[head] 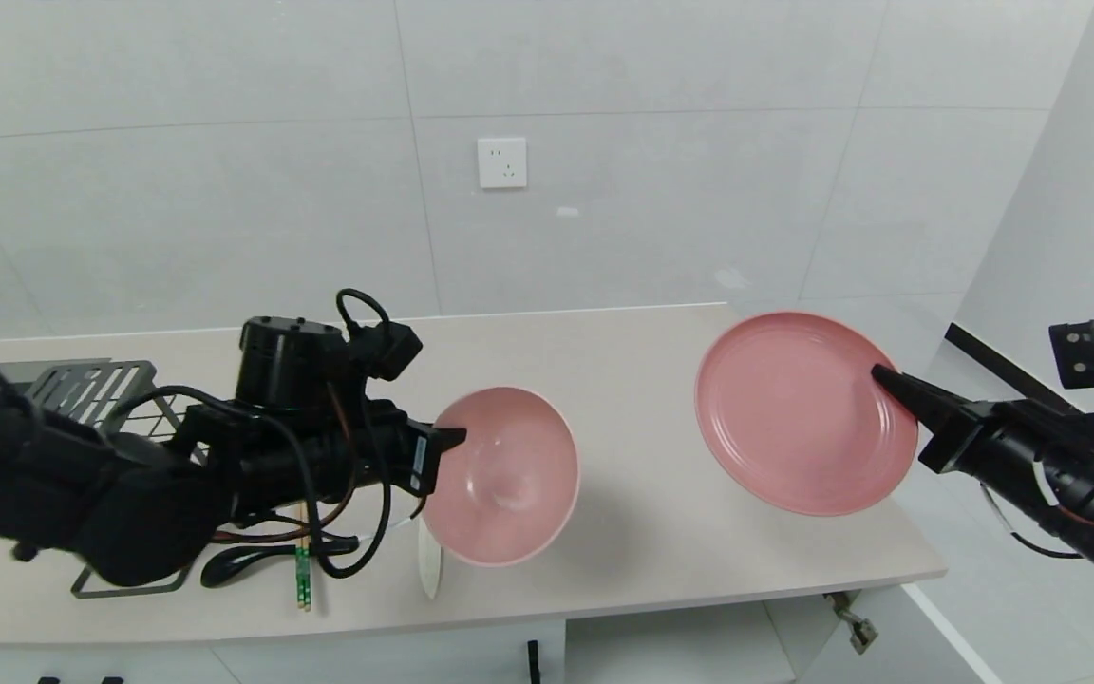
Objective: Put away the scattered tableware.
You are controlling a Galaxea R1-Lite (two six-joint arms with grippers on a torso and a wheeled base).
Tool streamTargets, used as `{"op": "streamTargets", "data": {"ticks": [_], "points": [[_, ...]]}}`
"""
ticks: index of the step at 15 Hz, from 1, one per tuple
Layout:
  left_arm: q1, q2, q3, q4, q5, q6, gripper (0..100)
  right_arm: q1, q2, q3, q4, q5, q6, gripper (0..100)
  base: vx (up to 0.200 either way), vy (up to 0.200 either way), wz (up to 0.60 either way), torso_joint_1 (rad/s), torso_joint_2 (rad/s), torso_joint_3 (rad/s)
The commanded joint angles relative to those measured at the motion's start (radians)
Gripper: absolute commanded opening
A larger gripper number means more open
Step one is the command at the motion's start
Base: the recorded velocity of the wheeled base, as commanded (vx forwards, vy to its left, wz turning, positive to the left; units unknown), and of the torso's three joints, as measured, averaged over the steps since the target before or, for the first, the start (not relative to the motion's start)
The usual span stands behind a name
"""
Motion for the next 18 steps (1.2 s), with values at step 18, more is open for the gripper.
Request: {"op": "streamTargets", "data": {"ticks": [18], "points": [[0.068, -0.088, 0.325, -0.570, 0.258, -0.209, 0, 0.127, 0.055, -0.098, -0.001, -0.019, -0.114, 0, 0.000, 0.000, 0.00, 0.000, 0.00, 0.000]]}}
